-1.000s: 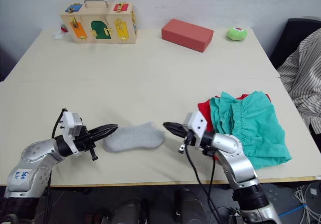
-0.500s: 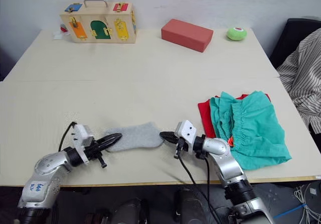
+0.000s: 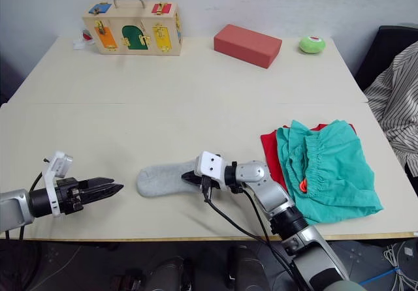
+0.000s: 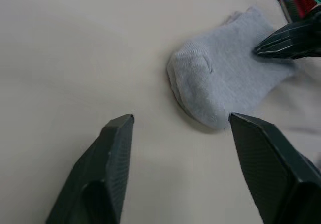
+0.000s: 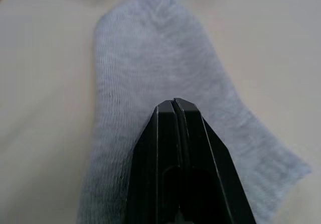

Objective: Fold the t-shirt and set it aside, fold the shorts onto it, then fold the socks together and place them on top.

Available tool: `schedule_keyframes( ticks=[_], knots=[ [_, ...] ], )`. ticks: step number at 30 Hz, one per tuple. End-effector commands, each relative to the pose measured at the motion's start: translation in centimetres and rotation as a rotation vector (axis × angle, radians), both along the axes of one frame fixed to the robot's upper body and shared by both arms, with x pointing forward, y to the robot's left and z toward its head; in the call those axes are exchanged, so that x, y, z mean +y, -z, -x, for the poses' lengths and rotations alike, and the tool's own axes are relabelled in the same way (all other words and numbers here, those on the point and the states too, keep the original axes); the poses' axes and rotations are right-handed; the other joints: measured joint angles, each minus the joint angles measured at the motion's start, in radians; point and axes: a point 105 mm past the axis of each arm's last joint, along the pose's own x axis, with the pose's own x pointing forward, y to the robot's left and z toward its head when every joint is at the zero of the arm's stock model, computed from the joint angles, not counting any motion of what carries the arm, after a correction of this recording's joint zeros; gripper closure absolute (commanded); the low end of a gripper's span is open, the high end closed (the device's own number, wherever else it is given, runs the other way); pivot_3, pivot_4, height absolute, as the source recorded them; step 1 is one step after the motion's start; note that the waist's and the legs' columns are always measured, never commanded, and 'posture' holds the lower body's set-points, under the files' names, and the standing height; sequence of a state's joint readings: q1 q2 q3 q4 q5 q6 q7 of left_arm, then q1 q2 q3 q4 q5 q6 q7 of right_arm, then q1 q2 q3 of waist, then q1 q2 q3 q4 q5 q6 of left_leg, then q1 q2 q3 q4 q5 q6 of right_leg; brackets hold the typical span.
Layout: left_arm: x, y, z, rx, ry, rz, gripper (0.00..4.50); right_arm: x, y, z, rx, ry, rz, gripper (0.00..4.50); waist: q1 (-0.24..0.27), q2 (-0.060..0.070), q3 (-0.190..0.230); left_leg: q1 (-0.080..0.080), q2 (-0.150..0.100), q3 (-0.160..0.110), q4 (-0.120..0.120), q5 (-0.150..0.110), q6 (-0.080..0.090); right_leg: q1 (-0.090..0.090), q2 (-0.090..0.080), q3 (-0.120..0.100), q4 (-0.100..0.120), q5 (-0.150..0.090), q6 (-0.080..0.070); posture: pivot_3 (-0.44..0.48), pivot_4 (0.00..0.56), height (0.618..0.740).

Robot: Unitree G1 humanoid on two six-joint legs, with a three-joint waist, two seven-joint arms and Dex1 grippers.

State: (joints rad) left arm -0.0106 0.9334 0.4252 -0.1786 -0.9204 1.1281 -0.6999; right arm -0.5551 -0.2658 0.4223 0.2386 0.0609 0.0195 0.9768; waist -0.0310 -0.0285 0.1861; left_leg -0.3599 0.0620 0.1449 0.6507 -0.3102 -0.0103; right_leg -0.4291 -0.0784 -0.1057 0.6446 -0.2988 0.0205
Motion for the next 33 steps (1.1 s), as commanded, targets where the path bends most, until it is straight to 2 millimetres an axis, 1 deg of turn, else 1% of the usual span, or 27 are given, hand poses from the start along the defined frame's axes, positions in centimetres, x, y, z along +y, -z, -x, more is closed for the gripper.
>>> schedule_keyframes(
  ticks=[1, 5, 7, 8, 12, 16, 18, 20, 23, 26, 29, 30, 33],
  knots=[
    [-0.9, -0.5, -0.8, 0.087, -0.011, 0.054, 0.41, 0.0, 0.2, -0.2, -0.043, -0.023, 0.040, 4.50, 0.000, 0.000, 0.000, 0.000, 0.000, 0.000, 0.000, 0.000, 0.000, 0.000, 0.000, 0.000, 0.000, 0.000, 0.000, 0.000, 0.150, 0.740],
    [-1.4, 0.5, -1.7, 0.186, -0.048, 0.055, 0.41, 0.0, 1.1, -0.1, -0.042, -0.037, 0.076, 4.50, -0.002, 0.000, 0.000, 0.001, 0.000, 0.000, -0.001, 0.001, -0.002, 0.000, 0.001, 0.000, 0.001, 0.000, 0.000, 0.000, 0.150, 0.740],
    [-2.3, 1.8, -1.9, 0.270, -0.026, 0.048, 0.41, 0.1, 1.2, -0.3, -0.031, -0.026, 0.070, 4.50, -0.005, -0.001, 0.000, 0.001, 0.001, 0.001, -0.001, 0.001, -0.003, 0.000, 0.002, 0.001, 0.001, 0.000, 0.000, 0.000, 0.150, 0.740],
    [-2.7, 2.1, -2.0, 0.295, -0.017, 0.051, 0.41, 0.1, 1.3, -0.3, -0.030, -0.023, 0.067, 4.50, -0.003, -0.001, 0.000, 0.002, 0.001, 0.001, -0.001, 0.001, -0.004, 0.000, 0.002, 0.001, 0.002, 0.000, 0.000, 0.000, 0.150, 0.740],
    [-4.8, 1.9, -2.2, 0.318, 0.069, 0.102, 0.41, 0.1, 1.3, -0.3, -0.020, -0.018, 0.058, 4.50, 0.000, -0.001, -0.001, 0.005, 0.000, 0.001, -0.001, 0.001, -0.004, 0.002, 0.001, 0.002, 0.003, 0.000, 0.000, 0.000, 0.150, 0.740],
    [-6.2, 2.1, -2.2, 0.331, 0.122, 0.106, 0.41, 0.2, 1.3, -0.3, -0.020, -0.011, 0.050, 4.50, 0.002, -0.001, -0.001, 0.005, 0.000, 0.001, 0.000, 0.001, -0.005, 0.002, 0.001, 0.002, 0.004, 0.000, 0.000, 0.000, 0.150, 0.740],
    [-6.5, 2.0, -2.2, 0.329, 0.128, 0.105, 0.81, 0.2, 1.2, -0.4, -0.022, -0.001, 0.044, 4.50, 0.001, -0.001, -0.001, 0.005, 0.000, 0.001, 0.000, 0.001, -0.005, 0.002, 0.001, 0.002, 0.004, 0.000, 0.000, 0.000, 0.150, 0.740],
    [-6.3, 2.0, -2.4, 0.321, 0.120, 0.092, 1.32, 0.2, 1.2, -0.6, -0.023, 0.005, 0.042, 4.50, 0.001, -0.001, -0.002, 0.005, 0.000, 0.002, 0.000, 0.002, -0.005, 0.002, 0.001, 0.002, 0.004, 0.000, 0.000, 0.000, 0.150, 0.740],
    [-6.3, 1.6, -2.9, 0.295, 0.115, 0.096, 2.26, 0.1, 1.3, -0.6, -0.022, 0.011, 0.042, 4.50, 0.000, -0.001, -0.001, 0.005, 0.000, 0.002, 0.000, 0.002, -0.005, 0.002, 0.001, 0.002, 0.004, 0.000, 0.000, 0.000, 0.150, 0.740],
    [-6.7, 0.8, -2.7, 0.265, 0.164, 0.092, 3.21, 0.1, 1.4, -0.6, -0.020, 0.014, 0.044, 4.50, 0.000, -0.001, -0.001, 0.005, 0.000, 0.002, -0.001, 0.002, -0.005, 0.001, 0.001, 0.002, 0.004, 0.000, 0.000, 0.000, 0.150, 0.740],
    [-6.7, -0.2, -3.1, 0.213, 0.174, 0.079, 4.21, 0.0, 1.4, -0.5, -0.016, 0.017, 0.043, 4.50, -0.001, -0.001, -0.001, 0.004, 0.000, 0.002, 0.000, 0.002, -0.005, 0.001, 0.001, 0.002, 0.004, 0.000, 0.000, 0.000, 0.150, 0.740],
    [-6.8, -0.8, -3.2, 0.194, 0.189, 0.078, 4.45, 0.0, 1.5, -0.5, -0.013, 0.019, 0.042, 4.50, 0.000, -0.001, -0.001, 0.004, 0.000, 0.002, -0.001, 0.002, -0.005, 0.001, 0.001, 0.002, 0.004, 0.000, 0.000, 0.000, 0.150, 0.740],
    [-7.5, -2.1, -3.5, 0.152, 0.236, 0.060, 4.48, -0.2, 1.6, -0.4, -0.008, 0.022, 0.039, 4.50, 0.000, -0.001, -0.001, 0.004, 0.000, 0.001, 0.000, 0.002, -0.006, 0.001, 0.001, 0.002, 0.004, 0.000, 0.000, 0.000, 0.150, 0.740]
  ],
)
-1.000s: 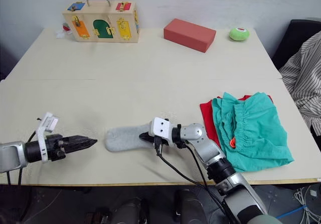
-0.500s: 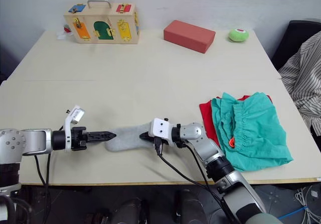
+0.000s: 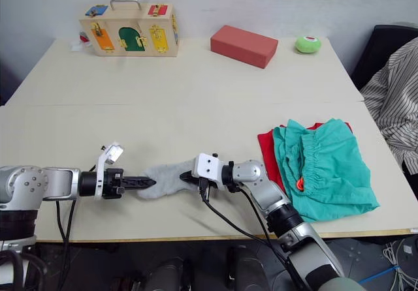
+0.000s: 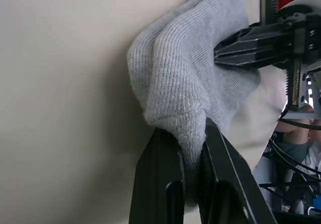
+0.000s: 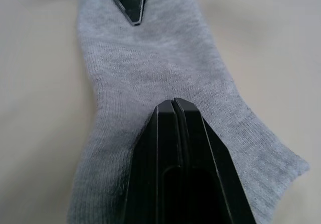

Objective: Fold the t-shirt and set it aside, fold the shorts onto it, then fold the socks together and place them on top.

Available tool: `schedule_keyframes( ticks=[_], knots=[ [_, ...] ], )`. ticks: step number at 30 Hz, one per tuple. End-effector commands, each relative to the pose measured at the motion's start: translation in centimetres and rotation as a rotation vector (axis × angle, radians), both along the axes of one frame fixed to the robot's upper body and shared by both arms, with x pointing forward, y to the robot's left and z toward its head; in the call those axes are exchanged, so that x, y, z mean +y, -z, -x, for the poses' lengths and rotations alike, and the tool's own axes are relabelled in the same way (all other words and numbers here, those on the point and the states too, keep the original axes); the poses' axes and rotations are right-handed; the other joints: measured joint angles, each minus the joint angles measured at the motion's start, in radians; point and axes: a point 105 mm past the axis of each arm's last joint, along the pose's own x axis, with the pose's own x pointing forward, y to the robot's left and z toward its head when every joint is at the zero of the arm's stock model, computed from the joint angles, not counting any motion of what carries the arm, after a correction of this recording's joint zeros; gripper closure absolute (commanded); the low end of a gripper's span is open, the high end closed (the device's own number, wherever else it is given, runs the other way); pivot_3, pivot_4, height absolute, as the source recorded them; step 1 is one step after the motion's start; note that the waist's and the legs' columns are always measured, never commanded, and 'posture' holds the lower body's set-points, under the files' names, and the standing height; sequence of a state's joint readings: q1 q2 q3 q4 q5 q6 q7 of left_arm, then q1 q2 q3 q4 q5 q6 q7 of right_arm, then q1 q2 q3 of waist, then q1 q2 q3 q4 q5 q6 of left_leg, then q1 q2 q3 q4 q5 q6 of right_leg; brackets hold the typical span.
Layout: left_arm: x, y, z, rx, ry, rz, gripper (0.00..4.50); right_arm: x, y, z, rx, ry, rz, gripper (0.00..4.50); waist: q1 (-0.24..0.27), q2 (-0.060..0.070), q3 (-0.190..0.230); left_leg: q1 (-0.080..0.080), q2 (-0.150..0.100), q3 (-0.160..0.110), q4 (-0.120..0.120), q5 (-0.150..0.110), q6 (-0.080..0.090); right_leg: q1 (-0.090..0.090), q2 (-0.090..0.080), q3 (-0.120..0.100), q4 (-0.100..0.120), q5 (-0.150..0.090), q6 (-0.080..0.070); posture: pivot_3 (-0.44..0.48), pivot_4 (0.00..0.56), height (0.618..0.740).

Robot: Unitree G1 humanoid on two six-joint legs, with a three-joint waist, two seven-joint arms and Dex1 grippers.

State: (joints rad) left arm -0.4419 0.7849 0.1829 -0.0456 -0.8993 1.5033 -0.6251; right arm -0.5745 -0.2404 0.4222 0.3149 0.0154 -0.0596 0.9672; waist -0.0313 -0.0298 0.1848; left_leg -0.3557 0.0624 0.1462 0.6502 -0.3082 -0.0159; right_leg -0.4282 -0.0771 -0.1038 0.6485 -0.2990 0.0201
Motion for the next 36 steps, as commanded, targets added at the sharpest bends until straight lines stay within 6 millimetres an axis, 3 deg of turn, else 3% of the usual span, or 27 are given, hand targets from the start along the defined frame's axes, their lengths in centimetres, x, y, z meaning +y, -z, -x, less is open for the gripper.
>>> schedule_keyframes(
  ticks=[1, 3, 6, 11, 16, 22, 26, 31, 36],
  knots=[
    [-1.1, -2.6, -0.4, -0.109, 0.078, -0.018, 4.48, -0.6, 1.2, 0.2, 0.035, 0.024, 0.027, 4.50, 0.000, 0.000, 0.000, 0.000, 0.000, 0.000, 0.000, 0.000, 0.000, 0.000, 0.000, 0.000, 0.000, 0.000, 0.000, 0.000, 0.150, 0.740],
    [-1.9, -3.2, -0.5, -0.134, 0.114, -0.033, 4.48, -0.6, 1.3, 0.2, 0.036, 0.023, 0.029, 4.50, 0.000, 0.000, 0.000, 0.000, 0.000, 0.000, 0.000, 0.000, 0.000, 0.000, 0.000, 0.000, 0.000, 0.000, 0.000, 0.000, 0.150, 0.740],
    [-4.6, -3.9, -0.2, -0.149, 0.224, 0.000, 4.48, -0.7, 1.3, 0.1, 0.037, 0.036, 0.026, 4.50, 0.001, 0.000, 0.000, 0.000, 0.000, 0.000, 0.000, 0.000, 0.000, 0.000, 0.000, 0.000, 0.000, 0.000, 0.000, 0.000, 0.150, 0.740],
    [-7.1, -3.1, -0.3, -0.155, 0.284, 0.010, 4.48, -1.1, 1.2, 0.1, 0.039, 0.052, 0.021, 4.50, 0.000, 0.000, 0.000, 0.000, 0.000, 0.000, 0.000, 0.000, 0.000, 0.000, 0.000, 0.000, 0.000, 0.000, 0.000, 0.000, 0.150, 0.740],
    [-8.3, -1.9, -0.7, -0.152, 0.290, 0.009, 4.48, -1.7, 1.0, 0.1, 0.032, 0.077, 0.017, 4.50, 0.002, 0.000, 0.000, 0.000, 0.000, 0.000, 0.000, 0.000, 0.000, 0.000, 0.001, 0.001, 0.000, 0.000, 0.000, 0.000, 0.150, 0.740],
    [-9.4, -1.7, -1.0, -0.179, 0.318, 0.054, 4.48, -2.2, -1.3, 1.3, 0.020, 0.067, -0.059, 4.50, 0.005, 0.000, 0.000, -0.001, 0.000, 0.000, 0.001, 0.000, 0.000, 0.000, 0.001, 0.000, -0.001, 0.000, 0.000, 0.000, 0.150, 0.740],
    [-9.8, -2.0, -0.9, -0.220, 0.352, 0.080, 3.22, -3.1, -2.2, 1.5, 0.024, 0.096, -0.082, 4.50, 0.004, 0.000, 0.000, -0.002, 0.000, 0.000, 0.001, 0.000, 0.000, -0.001, 0.001, 0.000, -0.001, 0.000, 0.000, 0.000, 0.150, 0.740],
    [-10.2, -2.5, -0.4, -0.289, 0.414, 0.136, 1.61, -5.7, -3.1, 0.9, 0.040, 0.227, -0.091, 4.50, 0.004, 0.000, 0.001, -0.003, 0.000, 0.000, 0.000, 0.000, 0.000, -0.001, 0.002, 0.000, -0.001, 0.000, 0.000, 0.000, 0.150, 0.740],
    [-10.7, -2.3, -0.4, -0.386, 0.473, 0.154, 0.02, -10.5, -3.2, 1.4, 0.069, 0.388, -0.100, 4.50, 0.008, 0.000, 0.001, -0.003, 0.000, 0.000, -0.001, 0.000, 0.000, -0.001, 0.002, 0.000, -0.003, 0.000, 0.000, 0.000, 0.150, 0.740]
  ],
)
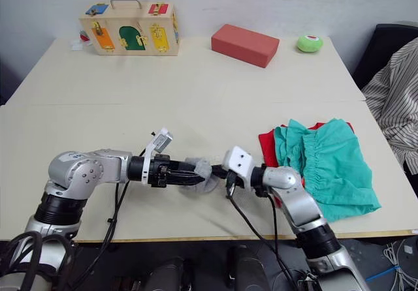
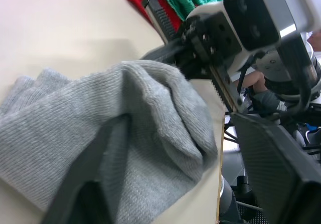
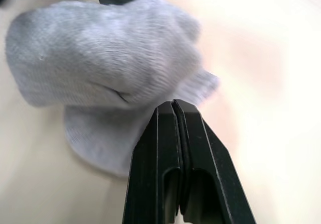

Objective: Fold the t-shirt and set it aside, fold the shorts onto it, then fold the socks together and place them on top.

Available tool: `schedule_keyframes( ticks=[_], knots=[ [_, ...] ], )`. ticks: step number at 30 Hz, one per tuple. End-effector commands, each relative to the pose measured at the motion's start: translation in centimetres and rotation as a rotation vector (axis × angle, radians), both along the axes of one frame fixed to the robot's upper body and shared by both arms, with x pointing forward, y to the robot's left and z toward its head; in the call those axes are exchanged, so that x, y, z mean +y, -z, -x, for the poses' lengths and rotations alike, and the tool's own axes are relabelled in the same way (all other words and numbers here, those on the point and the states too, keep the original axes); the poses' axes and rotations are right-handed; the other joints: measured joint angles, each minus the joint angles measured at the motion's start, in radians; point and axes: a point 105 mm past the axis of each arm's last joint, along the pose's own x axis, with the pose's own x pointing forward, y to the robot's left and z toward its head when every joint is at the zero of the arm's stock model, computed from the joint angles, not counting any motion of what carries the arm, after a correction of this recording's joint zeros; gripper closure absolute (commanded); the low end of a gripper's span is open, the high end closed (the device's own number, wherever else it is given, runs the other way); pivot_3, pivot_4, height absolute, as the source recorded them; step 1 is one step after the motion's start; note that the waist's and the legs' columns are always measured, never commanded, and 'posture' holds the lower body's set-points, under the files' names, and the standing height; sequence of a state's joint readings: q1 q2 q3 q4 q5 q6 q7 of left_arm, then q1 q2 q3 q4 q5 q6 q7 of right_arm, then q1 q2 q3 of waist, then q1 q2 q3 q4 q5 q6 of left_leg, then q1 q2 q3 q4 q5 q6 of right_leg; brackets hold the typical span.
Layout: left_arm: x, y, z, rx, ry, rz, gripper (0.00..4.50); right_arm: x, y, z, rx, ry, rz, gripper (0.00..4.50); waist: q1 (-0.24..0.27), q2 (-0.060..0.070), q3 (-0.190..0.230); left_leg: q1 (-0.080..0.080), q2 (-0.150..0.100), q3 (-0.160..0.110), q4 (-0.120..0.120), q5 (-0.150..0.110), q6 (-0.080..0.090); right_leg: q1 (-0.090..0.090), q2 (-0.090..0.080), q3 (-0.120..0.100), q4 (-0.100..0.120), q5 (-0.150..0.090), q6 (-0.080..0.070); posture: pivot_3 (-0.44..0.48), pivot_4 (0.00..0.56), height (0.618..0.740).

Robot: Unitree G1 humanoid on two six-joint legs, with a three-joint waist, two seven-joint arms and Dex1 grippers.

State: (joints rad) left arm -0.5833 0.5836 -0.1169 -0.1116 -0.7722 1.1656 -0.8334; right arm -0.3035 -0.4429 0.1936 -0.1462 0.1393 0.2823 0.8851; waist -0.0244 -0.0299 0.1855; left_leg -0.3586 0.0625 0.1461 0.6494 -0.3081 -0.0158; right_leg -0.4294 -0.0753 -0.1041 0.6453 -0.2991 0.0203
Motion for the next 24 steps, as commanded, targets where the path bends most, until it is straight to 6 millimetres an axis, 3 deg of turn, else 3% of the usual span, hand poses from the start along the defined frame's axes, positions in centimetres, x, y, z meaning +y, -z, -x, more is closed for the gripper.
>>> schedule_keyframes(
  ticks=[1, 5, 8, 14, 17, 20, 24],
  knots=[
    [-0.3, -0.2, 0.2, -0.100, 0.055, 0.022, 0.02, -2.7, -1.2, 0.4, -0.018, 0.088, -0.025, 4.50, 0.002, 0.000, 0.000, 0.000, 0.000, 0.000, 0.000, 0.000, 0.000, 0.000, 0.000, 0.000, -0.001, 0.000, 0.000, 0.000, 0.150, 0.740],
    [-0.7, 0.5, 0.1, -0.174, 0.093, 0.090, 0.02, -5.6, -0.5, 1.1, 0.005, 0.192, -0.006, 4.50, 0.000, 0.000, 0.000, -0.001, 0.000, 0.000, 0.001, -0.001, 0.001, 0.000, 0.000, 0.000, -0.002, 0.000, 0.000, 0.000, 0.150, 0.740],
    [-0.8, 0.5, 0.0, -0.263, 0.123, 0.149, 0.02, -6.2, -0.5, 1.4, 0.012, 0.226, -0.021, 4.50, -0.003, 0.000, 0.001, -0.001, 0.000, 0.000, 0.001, -0.001, 0.001, 0.000, 0.001, 0.000, -0.001, 0.000, 0.001, 0.000, 0.150, 0.740],
    [0.7, -1.7, 0.7, -0.491, 0.137, 0.208, 0.02, -4.6, -3.3, 1.7, -0.004, 0.178, -0.165, 4.50, -0.004, 0.000, 0.001, -0.001, 0.003, 0.000, 0.000, 0.000, 0.000, -0.001, 0.004, 0.000, -0.001, 0.000, 0.001, 0.000, 0.150, 0.740],
    [1.9, -2.4, 1.2, -0.518, 0.116, 0.216, 0.02, -3.2, -4.9, 1.7, -0.016, 0.123, -0.215, 4.50, -0.003, 0.000, 0.001, -0.001, 0.002, 0.000, 0.000, 0.000, 0.000, 0.000, 0.003, 0.000, -0.001, 0.000, 0.001, 0.000, 0.150, 0.740],
    [3.2, -2.2, 0.0, -0.589, 0.040, 0.167, 0.62, -1.2, -5.7, 1.1, -0.030, 0.073, -0.225, 4.50, -0.002, 0.000, 0.001, -0.001, 0.002, 0.000, 0.000, 0.000, 0.001, 0.000, 0.003, 0.000, -0.001, 0.000, 0.001, 0.000, 0.150, 0.740],
    [3.4, 0.1, -0.9, -0.655, 0.042, 0.067, 2.00, 2.1, -5.1, 0.4, -0.028, 0.014, -0.204, 4.50, -0.002, 0.000, 0.001, -0.001, 0.002, 0.000, 0.000, -0.001, 0.002, 0.000, 0.003, 0.000, -0.001, 0.000, 0.001, 0.000, 0.150, 0.740]
  ],
)
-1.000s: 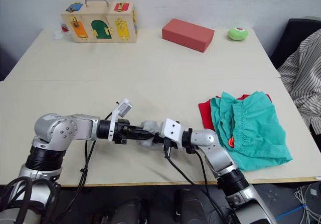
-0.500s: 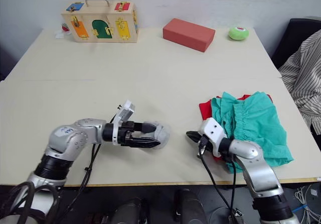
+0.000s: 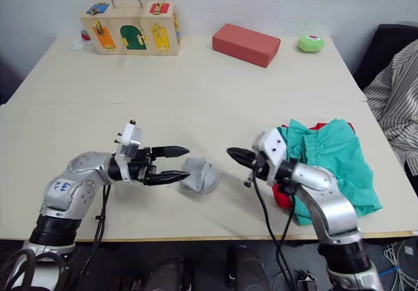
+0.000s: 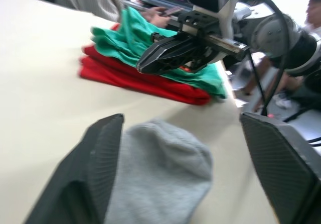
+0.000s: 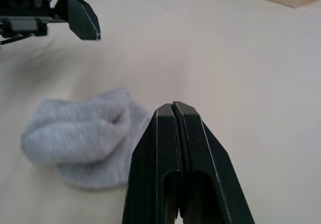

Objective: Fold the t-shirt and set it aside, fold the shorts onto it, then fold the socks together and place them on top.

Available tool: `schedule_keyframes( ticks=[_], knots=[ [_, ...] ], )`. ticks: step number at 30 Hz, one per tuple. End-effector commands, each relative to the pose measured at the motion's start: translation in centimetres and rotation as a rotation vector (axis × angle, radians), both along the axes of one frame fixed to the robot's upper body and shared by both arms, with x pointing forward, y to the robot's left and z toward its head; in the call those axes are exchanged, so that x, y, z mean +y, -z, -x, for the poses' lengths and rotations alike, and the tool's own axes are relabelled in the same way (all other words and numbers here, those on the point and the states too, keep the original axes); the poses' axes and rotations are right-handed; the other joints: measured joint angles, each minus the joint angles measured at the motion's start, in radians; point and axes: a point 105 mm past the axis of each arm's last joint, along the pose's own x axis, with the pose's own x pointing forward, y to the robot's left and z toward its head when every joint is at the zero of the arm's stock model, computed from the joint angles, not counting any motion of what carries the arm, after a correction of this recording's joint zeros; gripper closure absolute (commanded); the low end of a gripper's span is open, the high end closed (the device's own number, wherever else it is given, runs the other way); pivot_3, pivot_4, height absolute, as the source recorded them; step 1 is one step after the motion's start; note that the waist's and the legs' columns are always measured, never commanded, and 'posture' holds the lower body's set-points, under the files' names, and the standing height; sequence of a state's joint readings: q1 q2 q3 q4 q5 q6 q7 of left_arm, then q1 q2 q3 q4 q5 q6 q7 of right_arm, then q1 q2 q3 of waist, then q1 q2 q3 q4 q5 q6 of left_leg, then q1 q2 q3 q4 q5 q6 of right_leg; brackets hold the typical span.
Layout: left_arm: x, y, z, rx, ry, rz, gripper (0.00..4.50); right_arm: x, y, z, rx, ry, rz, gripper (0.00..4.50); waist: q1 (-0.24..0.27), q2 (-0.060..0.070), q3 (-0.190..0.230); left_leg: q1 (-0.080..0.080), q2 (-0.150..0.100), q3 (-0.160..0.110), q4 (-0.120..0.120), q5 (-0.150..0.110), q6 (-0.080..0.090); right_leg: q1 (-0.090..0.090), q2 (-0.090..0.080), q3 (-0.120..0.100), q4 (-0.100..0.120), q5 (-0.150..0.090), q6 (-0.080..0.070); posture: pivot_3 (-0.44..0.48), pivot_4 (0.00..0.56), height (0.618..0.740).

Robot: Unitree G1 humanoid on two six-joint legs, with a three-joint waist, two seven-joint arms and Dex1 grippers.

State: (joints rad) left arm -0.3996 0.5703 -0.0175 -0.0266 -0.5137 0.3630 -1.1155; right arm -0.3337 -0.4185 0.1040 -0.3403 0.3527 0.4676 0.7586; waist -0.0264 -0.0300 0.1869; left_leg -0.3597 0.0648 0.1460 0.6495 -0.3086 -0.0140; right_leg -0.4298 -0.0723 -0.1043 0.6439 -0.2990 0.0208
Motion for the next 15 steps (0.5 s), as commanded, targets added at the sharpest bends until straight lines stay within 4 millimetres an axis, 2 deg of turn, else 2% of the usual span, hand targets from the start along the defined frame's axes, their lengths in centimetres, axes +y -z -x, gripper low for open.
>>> schedule_keyframes(
  ticks=[1, 5, 8, 11, 15],
  knots=[
    [-0.3, 1.7, -0.1, -0.056, 0.011, -0.066, 2.22, 2.1, 0.8, 0.1, -0.014, -0.054, 0.035, 4.50, 0.000, 0.000, 0.000, -0.001, 0.000, 0.000, 0.000, 0.000, 0.000, -0.001, 0.000, 0.000, 0.000, 0.000, 0.000, 0.000, 0.150, 0.740],
    [-1.9, 3.1, -0.4, -0.084, 0.025, -0.082, 3.51, 3.5, 1.9, 0.2, -0.016, -0.094, 0.067, 4.50, 0.002, 0.000, 0.000, -0.005, 0.000, 0.000, 0.002, -0.001, 0.002, -0.002, -0.001, -0.001, -0.001, 0.000, 0.000, 0.000, 0.150, 0.740],
    [-3.3, 4.2, -1.2, -0.060, -0.005, -0.092, 4.46, 3.0, 4.1, 0.1, 0.002, -0.084, 0.105, 4.50, 0.003, 0.000, 0.000, -0.014, -0.001, 0.001, 0.010, -0.002, 0.005, -0.009, -0.001, -0.001, 0.000, 0.001, 0.002, 0.000, 0.150, 0.740],
    [-3.6, 5.9, -1.5, -0.035, -0.021, -0.156, 4.49, 1.9, 6.5, -0.2, -0.014, -0.063, 0.150, 4.50, 0.002, 0.000, 0.000, -0.014, -0.001, 0.001, 0.013, -0.003, 0.007, -0.008, -0.001, -0.001, 0.000, 0.002, 0.004, 0.000, 0.150, 0.740],
    [-3.6, 6.9, -1.5, -0.001, -0.057, -0.181, 4.49, 0.6, 8.1, -1.3, -0.043, -0.011, 0.160, 4.50, -0.002, 0.000, 0.000, -0.007, 0.000, 0.001, 0.013, -0.004, 0.008, -0.001, -0.002, -0.001, 0.000, 0.003, 0.005, 0.000, 0.150, 0.740]
  ],
)
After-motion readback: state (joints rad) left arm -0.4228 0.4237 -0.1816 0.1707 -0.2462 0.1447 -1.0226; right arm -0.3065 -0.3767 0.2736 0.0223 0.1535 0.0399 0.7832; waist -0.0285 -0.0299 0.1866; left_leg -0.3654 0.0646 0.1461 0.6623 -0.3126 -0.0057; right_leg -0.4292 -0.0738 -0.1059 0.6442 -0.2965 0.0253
